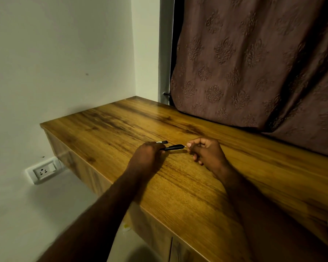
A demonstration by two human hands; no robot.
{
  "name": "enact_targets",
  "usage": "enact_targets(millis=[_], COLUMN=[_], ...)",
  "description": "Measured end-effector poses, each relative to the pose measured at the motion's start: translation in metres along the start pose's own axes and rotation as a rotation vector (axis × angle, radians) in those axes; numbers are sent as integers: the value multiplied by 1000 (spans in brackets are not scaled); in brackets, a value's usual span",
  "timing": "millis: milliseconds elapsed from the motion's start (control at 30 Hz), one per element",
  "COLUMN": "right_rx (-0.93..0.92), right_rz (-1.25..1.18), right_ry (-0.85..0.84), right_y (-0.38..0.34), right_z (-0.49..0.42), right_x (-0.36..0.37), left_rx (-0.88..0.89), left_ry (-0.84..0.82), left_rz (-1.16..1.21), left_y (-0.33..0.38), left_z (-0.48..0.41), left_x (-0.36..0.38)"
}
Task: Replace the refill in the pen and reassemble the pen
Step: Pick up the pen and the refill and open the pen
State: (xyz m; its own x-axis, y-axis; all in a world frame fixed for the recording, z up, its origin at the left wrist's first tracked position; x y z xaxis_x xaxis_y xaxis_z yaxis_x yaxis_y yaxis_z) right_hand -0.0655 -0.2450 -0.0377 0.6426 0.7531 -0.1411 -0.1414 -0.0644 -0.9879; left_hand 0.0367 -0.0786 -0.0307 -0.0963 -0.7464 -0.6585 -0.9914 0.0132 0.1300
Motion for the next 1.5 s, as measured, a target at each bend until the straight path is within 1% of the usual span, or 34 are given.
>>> enact_targets(millis=[67, 200, 333, 533, 633, 700, 800, 867, 1033, 1133, 1267, 1367, 1500], right_rx=[14, 26, 17, -8, -8, 1, -6, -21, -33, -30, -27, -32, -13], right_rz=[-5, 9, 59, 58, 47, 16, 0, 99, 370, 495, 651, 695, 645], right_ry=[-43, -71, -66, -40, 12, 83, 200, 243, 236, 259, 265, 262, 232], right_y=[1, 1, 1, -1, 0, 1, 4, 7, 13, 14, 9, 7, 12], right_z=[1, 2, 3, 4, 3, 1, -4, -7, -14, -17, -12, -10, -12], right_x=[2, 4, 6, 4, -3, -15, -39, -47, -37, -35, -29, -27, -28], left_rx=[-7, -14, -7, -12, -35, -50, -61, -70, -104, -124, -160, -172, -178], left_ry=[5, -16, -46, -71, -65, -58, -103, -138, -210, -277, -298, -309, -318], left_rz=[-1, 32, 39, 49, 24, -1, -44, -52, -92, -120, -106, -104, -100], left_y=[1, 2, 3, 4, 2, 1, 1, -2, -11, -9, -9, -9, -10], left_z=[0, 0, 1, -1, 0, 0, 0, 1, 4, 3, 2, 3, 4], left_x=[-1, -2, -1, 0, -2, -4, -2, 1, 6, 8, 9, 10, 12])
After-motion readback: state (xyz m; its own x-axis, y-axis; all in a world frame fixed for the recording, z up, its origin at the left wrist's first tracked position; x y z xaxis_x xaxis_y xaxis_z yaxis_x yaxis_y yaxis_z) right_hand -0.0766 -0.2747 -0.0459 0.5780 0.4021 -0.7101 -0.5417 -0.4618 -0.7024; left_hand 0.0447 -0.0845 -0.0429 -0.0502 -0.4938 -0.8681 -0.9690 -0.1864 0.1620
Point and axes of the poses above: each hand's wrist, its own z-axis away from the middle knuckle, its own x-axis out of the palm, y = z × x, the point moved 6 cm from there along -z, towards the middle knuckle, and after that the axes turned 15 degrees about x, right-handed, at the moved point
